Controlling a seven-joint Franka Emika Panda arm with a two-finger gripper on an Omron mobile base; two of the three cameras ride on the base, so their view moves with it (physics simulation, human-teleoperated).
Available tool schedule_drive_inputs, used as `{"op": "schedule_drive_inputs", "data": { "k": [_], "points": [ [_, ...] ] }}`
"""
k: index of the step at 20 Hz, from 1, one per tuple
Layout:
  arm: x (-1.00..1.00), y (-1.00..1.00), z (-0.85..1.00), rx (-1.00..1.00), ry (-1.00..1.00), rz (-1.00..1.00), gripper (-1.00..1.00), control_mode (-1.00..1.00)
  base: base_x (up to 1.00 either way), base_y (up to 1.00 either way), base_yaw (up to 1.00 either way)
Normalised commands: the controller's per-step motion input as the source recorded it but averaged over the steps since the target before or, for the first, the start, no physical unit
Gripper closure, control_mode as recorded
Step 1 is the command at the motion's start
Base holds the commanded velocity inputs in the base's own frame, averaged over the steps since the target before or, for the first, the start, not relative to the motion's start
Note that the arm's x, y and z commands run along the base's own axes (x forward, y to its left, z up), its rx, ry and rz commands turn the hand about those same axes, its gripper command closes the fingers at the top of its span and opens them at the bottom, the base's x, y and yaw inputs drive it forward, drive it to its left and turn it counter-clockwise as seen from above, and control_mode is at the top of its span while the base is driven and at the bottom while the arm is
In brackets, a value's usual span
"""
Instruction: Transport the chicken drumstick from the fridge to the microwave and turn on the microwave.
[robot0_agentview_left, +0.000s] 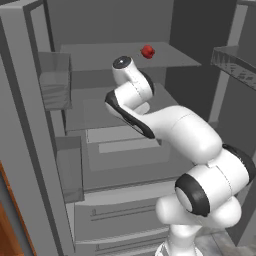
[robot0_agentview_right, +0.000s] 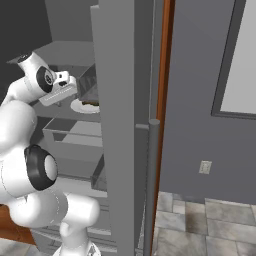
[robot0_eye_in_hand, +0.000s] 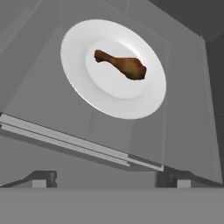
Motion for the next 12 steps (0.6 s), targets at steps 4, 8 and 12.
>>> {"op": "schedule_drive_inputs", "data": {
  "k": [4,8,12],
  "points": [
    [0.07,-0.12,-0.06,0.00,0.00,-0.01,-1.00,-1.00,0.00,0.00,0.00],
    [0.08,-0.13,-0.19,0.00,-0.01,-0.10,-1.00,-1.00,0.00,0.00,0.00],
    [0.14,-0.07,-0.29,0.00,-0.13,-0.14,-1.00,-1.00,0.00,0.00,0.00]
  ]
}}
